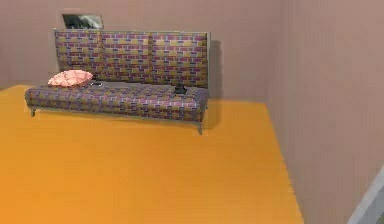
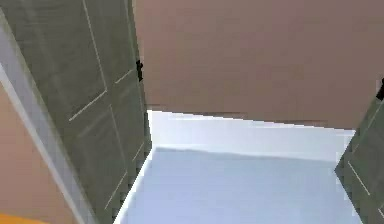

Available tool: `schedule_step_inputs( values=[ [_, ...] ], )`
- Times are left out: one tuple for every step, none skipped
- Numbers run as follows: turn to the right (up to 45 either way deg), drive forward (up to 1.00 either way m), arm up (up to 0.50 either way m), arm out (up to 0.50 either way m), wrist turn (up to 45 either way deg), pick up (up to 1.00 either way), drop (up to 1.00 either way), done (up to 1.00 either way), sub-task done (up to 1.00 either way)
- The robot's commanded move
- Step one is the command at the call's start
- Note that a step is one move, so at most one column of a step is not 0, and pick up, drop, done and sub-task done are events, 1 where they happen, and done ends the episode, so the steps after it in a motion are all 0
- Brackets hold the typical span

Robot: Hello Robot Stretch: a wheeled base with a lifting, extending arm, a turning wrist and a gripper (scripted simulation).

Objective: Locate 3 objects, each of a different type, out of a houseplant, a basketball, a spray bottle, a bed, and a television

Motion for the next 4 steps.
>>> schedule_step_inputs(
  values=[
    [-45.0, 0.0, 0.0, 0.0, 0.0, 0.0, 0.0, 0.0, 0.0],
    [0.0, 0.6, 0.0, 0.0, 0.0, 0.0, 0.0, 0.0, 0.0],
    [-33.0, 0.0, 0.0, 0.0, 0.0, 0.0, 0.0, 0.0, 0.0],
    [0.0, 1.0, 0.0, 0.0, 0.0, 0.0, 0.0, 0.0, 0.0]
  ],
)
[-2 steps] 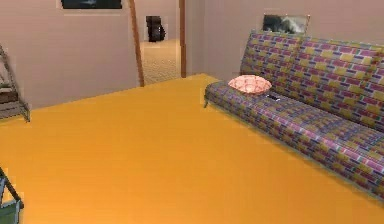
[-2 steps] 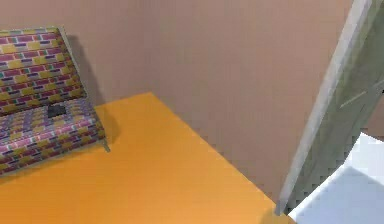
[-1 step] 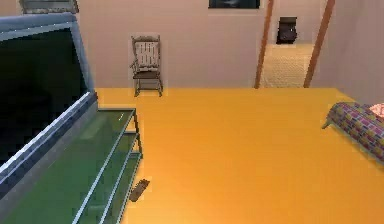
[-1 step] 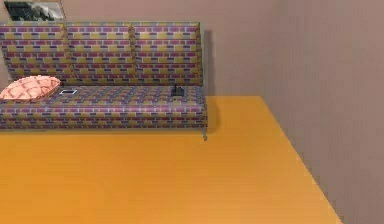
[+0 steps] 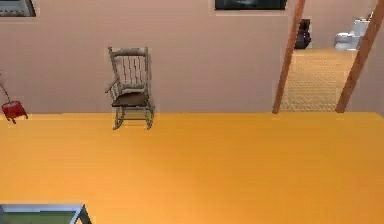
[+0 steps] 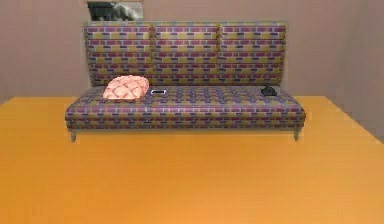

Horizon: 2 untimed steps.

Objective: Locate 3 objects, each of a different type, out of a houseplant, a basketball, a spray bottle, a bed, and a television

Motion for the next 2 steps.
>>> schedule_step_inputs(
  values=[
    [0.0, 1.0, 0.0, 0.0, 0.0, 0.0, 0.0, 0.0, 0.0],
    [-42.0, 0.0, 0.0, 0.0, 0.0, 0.0, 0.0, 0.0, 0.0]
  ],
)
